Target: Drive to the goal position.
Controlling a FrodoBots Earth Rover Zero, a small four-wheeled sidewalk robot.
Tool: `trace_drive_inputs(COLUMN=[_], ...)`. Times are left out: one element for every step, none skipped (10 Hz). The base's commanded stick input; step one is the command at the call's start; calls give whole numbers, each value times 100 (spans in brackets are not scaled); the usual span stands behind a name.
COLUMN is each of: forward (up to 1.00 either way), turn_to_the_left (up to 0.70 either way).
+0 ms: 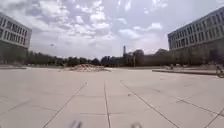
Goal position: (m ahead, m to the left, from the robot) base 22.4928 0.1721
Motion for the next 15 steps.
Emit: trace_drive_inputs(forward=[93,93,93,93,93,93,93,93,93,93,93,93,93,93,93], turn_to_the_left=[4,4,4,4,4,4,4,4,4,4,4,4,4,4,4])
